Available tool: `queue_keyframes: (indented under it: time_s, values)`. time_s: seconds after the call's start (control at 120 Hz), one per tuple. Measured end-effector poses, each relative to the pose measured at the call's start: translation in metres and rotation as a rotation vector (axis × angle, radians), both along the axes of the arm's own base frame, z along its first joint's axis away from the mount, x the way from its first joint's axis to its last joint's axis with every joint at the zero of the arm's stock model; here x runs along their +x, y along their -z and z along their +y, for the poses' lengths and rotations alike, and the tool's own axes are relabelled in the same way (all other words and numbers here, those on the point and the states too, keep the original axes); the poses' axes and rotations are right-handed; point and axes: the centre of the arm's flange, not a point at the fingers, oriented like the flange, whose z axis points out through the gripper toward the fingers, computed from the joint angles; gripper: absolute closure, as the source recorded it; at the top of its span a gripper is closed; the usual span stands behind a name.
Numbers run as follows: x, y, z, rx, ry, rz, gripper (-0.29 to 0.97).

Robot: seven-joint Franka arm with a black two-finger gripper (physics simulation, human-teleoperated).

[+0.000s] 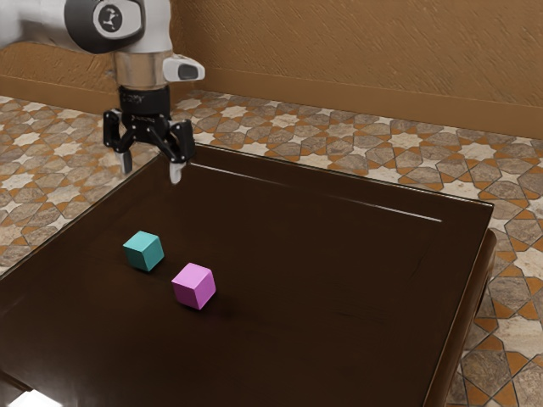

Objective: Pick up the blue block with one arm, and put the blue block on the pink block with one arm

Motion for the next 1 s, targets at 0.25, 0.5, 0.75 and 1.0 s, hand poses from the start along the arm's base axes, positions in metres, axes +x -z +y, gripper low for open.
queue_keyframes:
  time_s: [0.25,0.5,0.75,1.0]
  values:
    - [0.021,-0.024,0.056,0.010,-0.084,-0.207,0.00]
    - [-0.036,0.119,0.140,0.015,-0.257,-0.092,0.00]
    - [-0.012,0.242,0.167,0.001,-0.224,-0.135,0.00]
    - [0.006,0.273,0.179,0.000,-0.093,-0.225,0.00]
